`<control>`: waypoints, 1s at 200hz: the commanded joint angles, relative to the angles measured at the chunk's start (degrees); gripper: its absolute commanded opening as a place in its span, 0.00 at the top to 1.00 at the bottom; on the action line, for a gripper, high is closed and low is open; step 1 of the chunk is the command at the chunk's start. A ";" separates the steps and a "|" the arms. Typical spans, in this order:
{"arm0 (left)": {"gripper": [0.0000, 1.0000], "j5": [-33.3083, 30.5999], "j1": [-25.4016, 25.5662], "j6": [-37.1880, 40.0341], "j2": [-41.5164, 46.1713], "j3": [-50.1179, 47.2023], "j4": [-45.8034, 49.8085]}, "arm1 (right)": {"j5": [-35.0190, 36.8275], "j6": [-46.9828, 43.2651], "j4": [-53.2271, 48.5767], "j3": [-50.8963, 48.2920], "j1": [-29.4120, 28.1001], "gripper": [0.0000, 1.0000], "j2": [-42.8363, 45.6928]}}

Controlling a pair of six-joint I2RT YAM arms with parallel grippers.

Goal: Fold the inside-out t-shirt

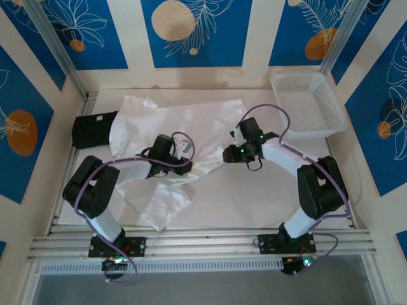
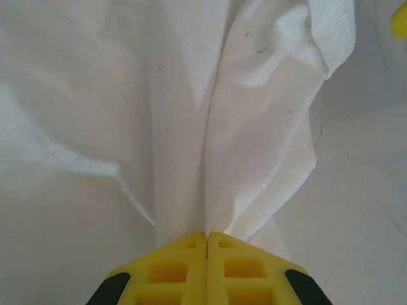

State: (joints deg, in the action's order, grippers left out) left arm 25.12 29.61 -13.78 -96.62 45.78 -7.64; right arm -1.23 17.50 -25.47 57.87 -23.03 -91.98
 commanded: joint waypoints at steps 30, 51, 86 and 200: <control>1.00 3.17 -0.69 -2.03 0.13 1.11 -1.64 | 4.65 -1.40 9.23 1.36 -3.19 0.49 -6.41; 1.00 3.82 -0.69 -1.66 1.10 0.89 -1.69 | 5.92 -3.08 9.80 2.97 -2.92 0.71 -5.47; 1.00 5.46 -0.69 -1.60 3.21 0.68 -2.22 | 1.77 -5.67 1.77 2.63 -2.21 1.00 4.87; 1.00 9.63 -0.69 -1.43 5.05 5.06 4.02 | -35.69 2.32 -10.09 2.36 9.39 1.00 14.58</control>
State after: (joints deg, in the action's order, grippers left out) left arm 36.36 29.47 -16.82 -88.09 47.86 -8.91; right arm -27.75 18.33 -39.38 58.70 -17.21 -67.72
